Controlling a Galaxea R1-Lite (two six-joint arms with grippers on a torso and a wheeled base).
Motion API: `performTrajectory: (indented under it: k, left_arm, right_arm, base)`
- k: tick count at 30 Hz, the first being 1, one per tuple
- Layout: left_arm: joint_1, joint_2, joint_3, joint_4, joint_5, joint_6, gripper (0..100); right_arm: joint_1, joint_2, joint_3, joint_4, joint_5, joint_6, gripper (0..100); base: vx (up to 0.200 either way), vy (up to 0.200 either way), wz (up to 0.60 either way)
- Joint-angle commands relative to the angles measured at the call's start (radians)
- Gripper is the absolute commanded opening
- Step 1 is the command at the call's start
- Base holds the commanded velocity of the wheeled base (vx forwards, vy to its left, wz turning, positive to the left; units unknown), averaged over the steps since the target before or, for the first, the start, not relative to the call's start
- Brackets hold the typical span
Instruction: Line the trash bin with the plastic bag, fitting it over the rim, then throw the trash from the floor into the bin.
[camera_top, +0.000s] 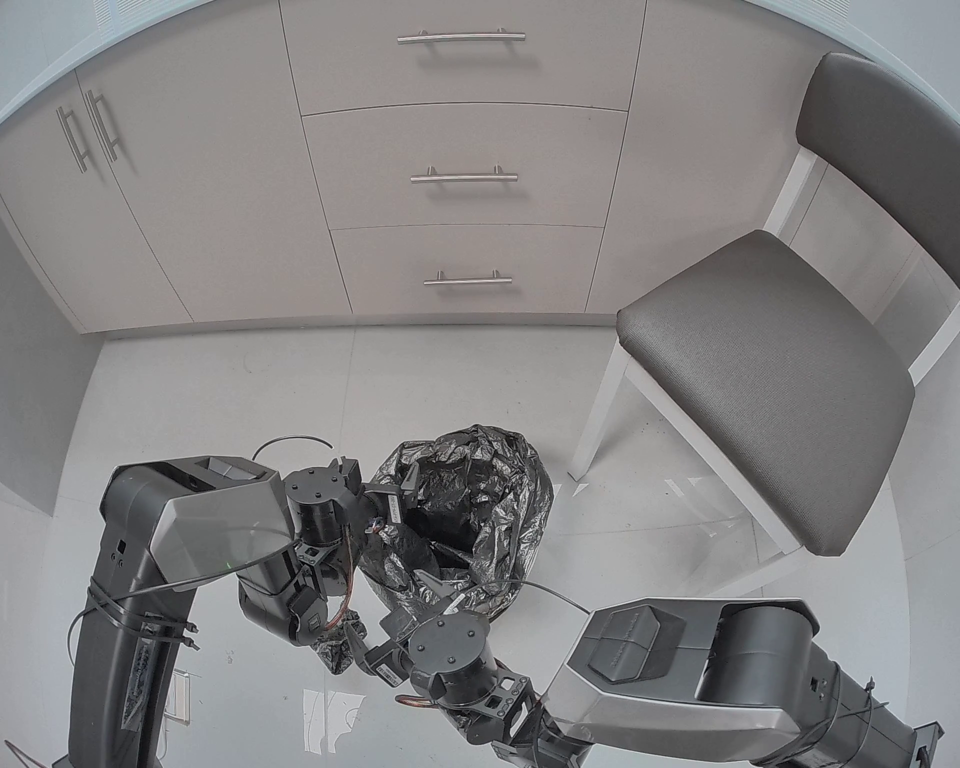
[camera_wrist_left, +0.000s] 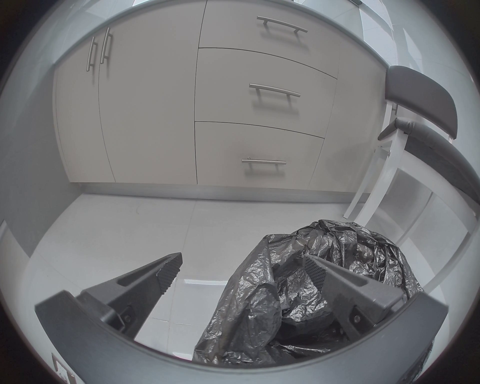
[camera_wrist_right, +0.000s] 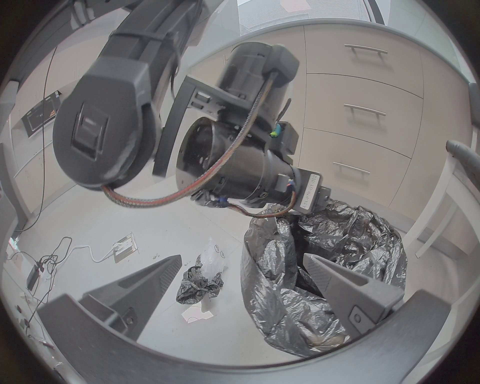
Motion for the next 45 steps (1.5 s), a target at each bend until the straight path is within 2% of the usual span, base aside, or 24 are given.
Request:
performTrajectory:
  k: [1,20,32,45]
  left_arm:
    - [0.001,0.002,0.001,0.000,0.000,-0.001,100]
    - [-0.002,0.008,0.004,-0.002,0.000,-0.001,100]
    - [-0.002,0.009,0.002,-0.002,0.000,0.001,100]
    - [-0.002,0.014,-0.001,-0.002,0.000,0.001,100]
  right_arm:
    - [0.001,0.052,-0.030,-0.001,0.003,-0.002,100]
    - [0.021,0.083,-0.064,0.020,0.007,-0.002,100]
    - [-0.043,0.061,-0.148,0.094,0.007,0.001,100]
    - [-0.057,0.101,-0.160,0.091,0.007,0.002,100]
  base:
    - [0.000,0.000,0.00]
    - [0.000,0.000,0.00]
    - [0.000,0.000,0.00]
    - [0.000,0.000,0.00]
